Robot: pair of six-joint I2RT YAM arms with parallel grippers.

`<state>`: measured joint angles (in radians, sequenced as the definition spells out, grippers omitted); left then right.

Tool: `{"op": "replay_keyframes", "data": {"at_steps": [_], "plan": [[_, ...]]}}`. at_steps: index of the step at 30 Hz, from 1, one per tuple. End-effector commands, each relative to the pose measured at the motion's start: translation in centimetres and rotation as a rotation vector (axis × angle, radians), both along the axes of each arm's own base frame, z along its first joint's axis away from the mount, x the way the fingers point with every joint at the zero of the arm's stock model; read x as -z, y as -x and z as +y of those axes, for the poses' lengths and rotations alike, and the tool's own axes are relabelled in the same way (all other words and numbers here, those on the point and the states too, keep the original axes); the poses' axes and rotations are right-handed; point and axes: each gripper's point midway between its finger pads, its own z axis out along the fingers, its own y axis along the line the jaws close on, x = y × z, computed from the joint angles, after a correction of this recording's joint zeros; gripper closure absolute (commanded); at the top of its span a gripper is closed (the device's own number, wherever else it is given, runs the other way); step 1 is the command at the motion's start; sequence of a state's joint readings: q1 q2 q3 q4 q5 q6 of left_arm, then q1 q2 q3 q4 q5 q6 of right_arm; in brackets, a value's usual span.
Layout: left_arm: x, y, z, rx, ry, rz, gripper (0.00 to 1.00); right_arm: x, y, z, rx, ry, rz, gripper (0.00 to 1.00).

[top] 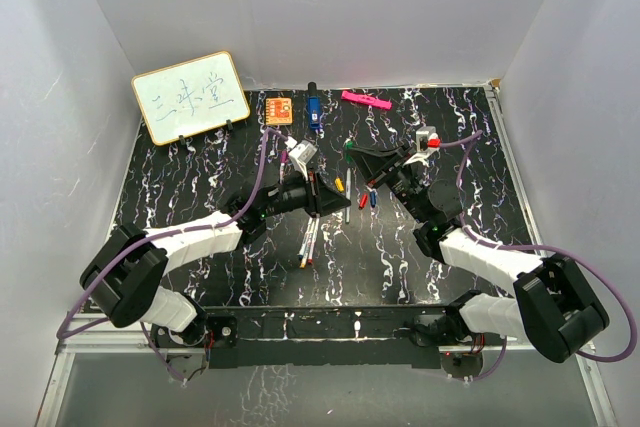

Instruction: Insert the pens into the pen caps

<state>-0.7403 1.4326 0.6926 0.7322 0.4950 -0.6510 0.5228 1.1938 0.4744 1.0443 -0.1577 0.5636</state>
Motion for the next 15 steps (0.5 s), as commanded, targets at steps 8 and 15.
{"op": "replay_keyframes", "data": {"at_steps": [8,15], "plan": [[-3.1,-0.5,0.1,-0.028,0.034,-0.104,1.0,-0.1,0.6,0.1,-0.016,-0.011,-0.019,1.0],[-3.5,-0.4,-0.1,-0.018,0.041,-0.107,1.0,0.3,0.7,0.1,-0.017,-0.01,-0.013,1.0]]}}
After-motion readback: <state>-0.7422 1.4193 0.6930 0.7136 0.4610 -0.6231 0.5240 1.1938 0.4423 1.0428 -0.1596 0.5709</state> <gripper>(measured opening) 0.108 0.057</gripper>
